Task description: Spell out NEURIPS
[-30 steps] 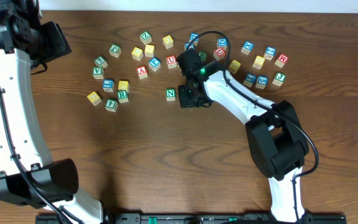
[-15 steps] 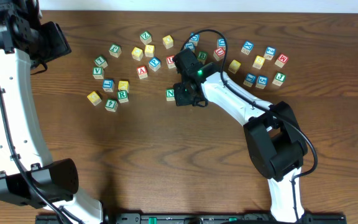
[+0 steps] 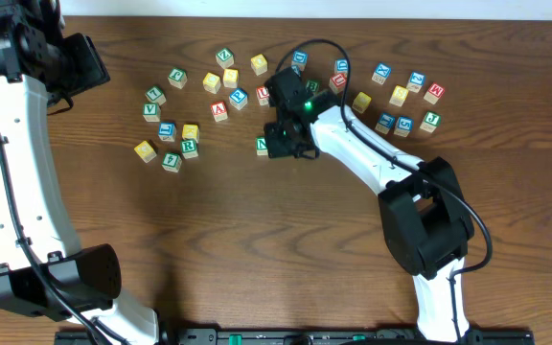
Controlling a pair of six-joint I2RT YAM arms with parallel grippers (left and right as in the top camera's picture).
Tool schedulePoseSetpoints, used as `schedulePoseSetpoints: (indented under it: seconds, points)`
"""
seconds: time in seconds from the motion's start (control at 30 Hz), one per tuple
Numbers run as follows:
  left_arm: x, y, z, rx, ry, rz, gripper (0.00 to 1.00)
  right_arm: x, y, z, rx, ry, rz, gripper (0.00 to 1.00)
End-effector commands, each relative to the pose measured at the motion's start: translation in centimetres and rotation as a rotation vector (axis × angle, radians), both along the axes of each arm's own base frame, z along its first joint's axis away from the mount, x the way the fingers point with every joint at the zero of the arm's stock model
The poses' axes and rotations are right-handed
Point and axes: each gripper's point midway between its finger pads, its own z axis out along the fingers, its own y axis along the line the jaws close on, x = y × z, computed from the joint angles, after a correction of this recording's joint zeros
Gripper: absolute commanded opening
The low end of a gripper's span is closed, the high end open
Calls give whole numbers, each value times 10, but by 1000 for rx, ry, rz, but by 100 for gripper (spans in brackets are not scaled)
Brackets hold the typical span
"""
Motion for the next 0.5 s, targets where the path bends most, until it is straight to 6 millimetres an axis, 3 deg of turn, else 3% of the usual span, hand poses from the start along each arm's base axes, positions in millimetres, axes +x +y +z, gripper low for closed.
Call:
schedulePoseSetpoints:
  seconds: [0.0,0.23,0.47]
  points:
    - [2,0,-11,-8,30,-14,61,17,4,26,36,-60,2,1]
    - [11,-19,-29,-60,76,-64,61,45,-19,25,0,-129,-70,1]
    - [23,-57,-55,-66,144,-156,59,52,-19,5,-6,-118,-77,1]
